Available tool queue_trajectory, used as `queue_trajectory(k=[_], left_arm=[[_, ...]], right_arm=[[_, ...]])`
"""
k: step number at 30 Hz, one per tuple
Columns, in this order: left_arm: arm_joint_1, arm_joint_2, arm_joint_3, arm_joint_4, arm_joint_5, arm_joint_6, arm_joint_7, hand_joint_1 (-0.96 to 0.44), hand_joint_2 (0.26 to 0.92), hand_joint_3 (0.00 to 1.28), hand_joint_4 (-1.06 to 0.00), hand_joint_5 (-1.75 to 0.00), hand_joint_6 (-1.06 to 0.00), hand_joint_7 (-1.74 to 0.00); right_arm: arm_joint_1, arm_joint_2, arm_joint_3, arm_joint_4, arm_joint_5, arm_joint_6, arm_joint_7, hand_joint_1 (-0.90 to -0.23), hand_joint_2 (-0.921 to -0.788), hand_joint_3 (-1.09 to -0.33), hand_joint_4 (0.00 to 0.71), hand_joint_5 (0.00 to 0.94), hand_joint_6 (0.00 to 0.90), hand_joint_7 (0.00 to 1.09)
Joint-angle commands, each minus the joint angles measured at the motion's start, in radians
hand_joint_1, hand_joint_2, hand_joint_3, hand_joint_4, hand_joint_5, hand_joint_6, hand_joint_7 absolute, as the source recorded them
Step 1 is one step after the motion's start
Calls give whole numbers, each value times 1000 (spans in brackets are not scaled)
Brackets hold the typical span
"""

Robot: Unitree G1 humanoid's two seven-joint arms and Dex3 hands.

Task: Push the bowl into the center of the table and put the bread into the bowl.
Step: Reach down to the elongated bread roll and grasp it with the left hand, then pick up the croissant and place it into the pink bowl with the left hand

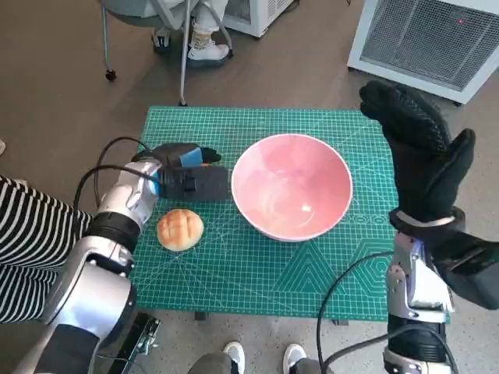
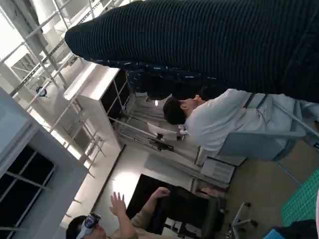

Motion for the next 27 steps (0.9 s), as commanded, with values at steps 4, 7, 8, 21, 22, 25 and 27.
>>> queue_trajectory(k=[4,7,8,21,22,25,27], left_arm=[[17,14,-19,16,24,-34,34,-66,919,154,-669,-868,-523,-1299],[12,24,-12,13,18,-49,52,-21,920,145,-642,-1057,-517,-1333],[5,31,-6,9,13,-56,60,-13,920,139,-644,-1098,-519,-1322],[-40,72,61,-28,-35,-127,98,1,920,96,-680,-1212,-571,-1179],[-40,72,61,-28,-35,-127,98,1,920,95,-681,-1212,-571,-1178],[-45,75,69,-32,-41,-136,102,1,920,95,-682,-1212,-572,-1176],[-66,92,101,-70,-69,-174,122,1,920,87,-689,-1209,-584,-1160]], right_arm=[[27,-3,-4,0,-5,2,3,-663,-921,-708,211,4,140,379],[28,-3,-4,0,-9,0,0,-666,-921,-708,212,5,141,380],[29,-2,-4,1,-11,-1,-1,-667,-921,-708,212,5,141,381],[29,-3,-5,3,-13,2,-4,-671,-921,-709,213,4,141,383],[29,-3,-5,3,-13,2,-4,-671,-921,-709,213,4,141,383],[28,-2,-5,3,-13,2,-5,-671,-921,-709,213,4,141,384],[27,-1,-5,1,-11,4,-5,-671,-921,-709,213,3,140,384]])
